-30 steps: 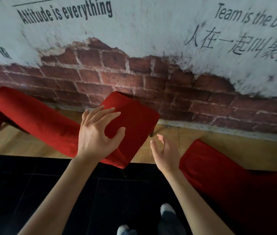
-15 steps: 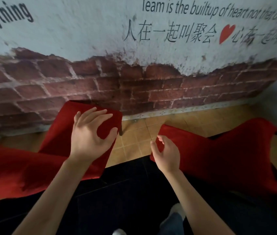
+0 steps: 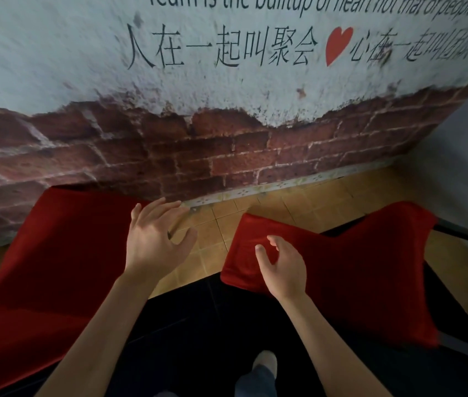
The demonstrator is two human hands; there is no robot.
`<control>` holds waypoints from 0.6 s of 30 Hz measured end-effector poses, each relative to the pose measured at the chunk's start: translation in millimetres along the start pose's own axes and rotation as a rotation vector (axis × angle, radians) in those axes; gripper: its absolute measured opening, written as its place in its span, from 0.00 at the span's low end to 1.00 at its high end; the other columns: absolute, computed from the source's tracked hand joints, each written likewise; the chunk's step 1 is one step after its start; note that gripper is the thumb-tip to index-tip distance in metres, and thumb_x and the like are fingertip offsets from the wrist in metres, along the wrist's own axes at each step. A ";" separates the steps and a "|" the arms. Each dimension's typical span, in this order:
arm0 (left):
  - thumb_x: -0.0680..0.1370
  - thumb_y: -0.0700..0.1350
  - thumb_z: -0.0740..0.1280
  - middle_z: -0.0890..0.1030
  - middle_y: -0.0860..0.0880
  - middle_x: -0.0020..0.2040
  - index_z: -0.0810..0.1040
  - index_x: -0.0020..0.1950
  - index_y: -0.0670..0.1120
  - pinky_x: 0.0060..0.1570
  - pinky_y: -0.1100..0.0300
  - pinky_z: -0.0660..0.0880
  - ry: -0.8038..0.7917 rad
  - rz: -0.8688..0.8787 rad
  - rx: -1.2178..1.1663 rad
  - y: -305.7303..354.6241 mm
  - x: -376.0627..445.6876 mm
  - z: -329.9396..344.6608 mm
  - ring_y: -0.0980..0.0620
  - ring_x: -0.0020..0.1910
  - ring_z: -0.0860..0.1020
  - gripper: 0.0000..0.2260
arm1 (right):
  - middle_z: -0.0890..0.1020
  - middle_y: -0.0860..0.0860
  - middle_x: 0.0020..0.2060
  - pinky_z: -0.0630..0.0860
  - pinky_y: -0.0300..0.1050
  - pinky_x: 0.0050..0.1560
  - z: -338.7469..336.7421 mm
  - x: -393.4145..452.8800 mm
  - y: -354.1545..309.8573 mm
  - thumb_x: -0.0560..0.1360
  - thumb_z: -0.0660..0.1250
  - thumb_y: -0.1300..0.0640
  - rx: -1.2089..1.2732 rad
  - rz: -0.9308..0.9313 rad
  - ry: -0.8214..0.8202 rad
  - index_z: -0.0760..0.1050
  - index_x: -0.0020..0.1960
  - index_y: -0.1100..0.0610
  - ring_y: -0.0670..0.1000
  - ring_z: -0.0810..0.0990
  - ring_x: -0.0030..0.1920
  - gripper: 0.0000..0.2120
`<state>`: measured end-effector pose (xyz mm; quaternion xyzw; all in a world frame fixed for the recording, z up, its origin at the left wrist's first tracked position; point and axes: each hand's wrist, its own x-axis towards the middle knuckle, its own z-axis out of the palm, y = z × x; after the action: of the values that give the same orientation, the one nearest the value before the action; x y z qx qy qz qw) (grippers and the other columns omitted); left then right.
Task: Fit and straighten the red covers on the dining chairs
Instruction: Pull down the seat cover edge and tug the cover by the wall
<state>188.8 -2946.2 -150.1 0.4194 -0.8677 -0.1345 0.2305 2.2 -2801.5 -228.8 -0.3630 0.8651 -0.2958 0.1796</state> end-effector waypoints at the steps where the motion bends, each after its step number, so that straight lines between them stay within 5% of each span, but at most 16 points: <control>1: 0.68 0.49 0.70 0.83 0.45 0.55 0.84 0.53 0.43 0.65 0.35 0.62 -0.001 -0.003 0.006 1.1 6.8 10.5 0.42 0.62 0.77 0.16 | 0.80 0.50 0.59 0.70 0.41 0.57 -0.5 11.3 5.0 0.77 0.61 0.43 -0.003 0.004 -0.002 0.75 0.65 0.57 0.50 0.77 0.61 0.23; 10: 0.70 0.44 0.75 0.82 0.47 0.56 0.83 0.55 0.44 0.71 0.44 0.59 -0.188 0.022 -0.040 -9.4 57.4 120.2 0.46 0.62 0.76 0.14 | 0.80 0.50 0.58 0.67 0.38 0.54 40.8 59.5 61.4 0.77 0.60 0.41 -0.031 0.176 0.011 0.75 0.65 0.56 0.49 0.77 0.60 0.25; 13: 0.73 0.48 0.72 0.80 0.51 0.60 0.82 0.59 0.47 0.73 0.59 0.46 -0.239 0.069 -0.048 -23.3 70.2 177.0 0.50 0.65 0.72 0.15 | 0.80 0.50 0.58 0.66 0.39 0.53 72.9 73.0 91.0 0.75 0.58 0.38 -0.032 0.233 0.032 0.74 0.65 0.55 0.50 0.77 0.59 0.27; 18: 0.74 0.50 0.71 0.80 0.51 0.60 0.81 0.58 0.48 0.74 0.49 0.50 -0.296 0.089 -0.081 -60.1 59.2 287.9 0.50 0.66 0.72 0.15 | 0.80 0.51 0.57 0.66 0.40 0.53 154.5 89.4 158.6 0.76 0.61 0.41 -0.025 0.277 0.023 0.75 0.65 0.56 0.52 0.77 0.59 0.25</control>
<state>49.1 -3018.2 -405.6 0.3467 -0.9037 -0.2194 0.1226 -59.5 -2837.1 -456.8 -0.2389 0.9126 -0.2616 0.2041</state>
